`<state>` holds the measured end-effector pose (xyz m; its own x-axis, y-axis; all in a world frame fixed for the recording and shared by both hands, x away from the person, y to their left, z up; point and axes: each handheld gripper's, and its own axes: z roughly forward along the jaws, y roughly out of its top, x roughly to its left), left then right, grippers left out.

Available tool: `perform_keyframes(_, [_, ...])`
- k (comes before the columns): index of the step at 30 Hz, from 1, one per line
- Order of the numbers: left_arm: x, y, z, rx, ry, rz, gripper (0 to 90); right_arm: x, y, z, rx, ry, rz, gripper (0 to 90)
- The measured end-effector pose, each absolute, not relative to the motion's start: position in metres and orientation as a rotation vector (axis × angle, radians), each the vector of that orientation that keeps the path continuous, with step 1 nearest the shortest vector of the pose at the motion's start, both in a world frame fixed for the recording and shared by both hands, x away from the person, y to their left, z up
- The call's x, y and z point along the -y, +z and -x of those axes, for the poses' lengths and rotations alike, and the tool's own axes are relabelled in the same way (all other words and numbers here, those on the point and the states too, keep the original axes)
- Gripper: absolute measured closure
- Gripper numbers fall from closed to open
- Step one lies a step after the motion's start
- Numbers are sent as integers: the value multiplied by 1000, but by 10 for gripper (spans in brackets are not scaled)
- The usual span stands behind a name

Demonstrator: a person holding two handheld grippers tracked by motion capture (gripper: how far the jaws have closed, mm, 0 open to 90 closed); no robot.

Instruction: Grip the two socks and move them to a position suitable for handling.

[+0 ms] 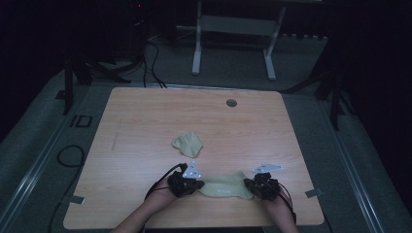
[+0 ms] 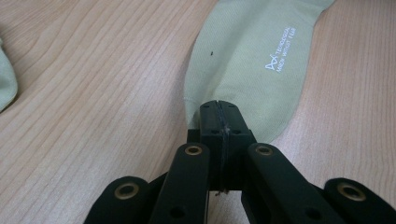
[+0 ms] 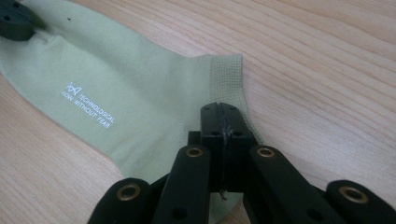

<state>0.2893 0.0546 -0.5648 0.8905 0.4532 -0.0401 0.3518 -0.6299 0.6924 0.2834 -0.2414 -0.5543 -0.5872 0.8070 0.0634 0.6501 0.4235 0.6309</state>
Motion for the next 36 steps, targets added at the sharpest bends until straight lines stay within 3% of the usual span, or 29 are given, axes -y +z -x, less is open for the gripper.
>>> perform_keyframes(8, [-56,-562,-289,-600,180,-2308,884,241,-551,-283,-2445,928,-1274,894])
perform_keyframes(12, [-65,-548,-282,-624,214,-2264,790,239,-538,-281,-2428,982,-1238,865])
perform_keyframes(14, [-72,-542,-281,-635,203,-2264,670,237,-531,-283,-2428,989,-1210,838])
perform_keyframes(18, [-86,-539,-276,-668,233,-2247,584,229,-520,-291,-2446,987,-1163,710])
perform_keyframes(23, [-103,-542,-270,-702,220,-2229,583,216,-511,-304,-2456,978,-1112,569])
perform_keyframes(36, [-134,-556,-253,-799,193,-2238,584,170,-501,-339,-2562,947,-1093,434])
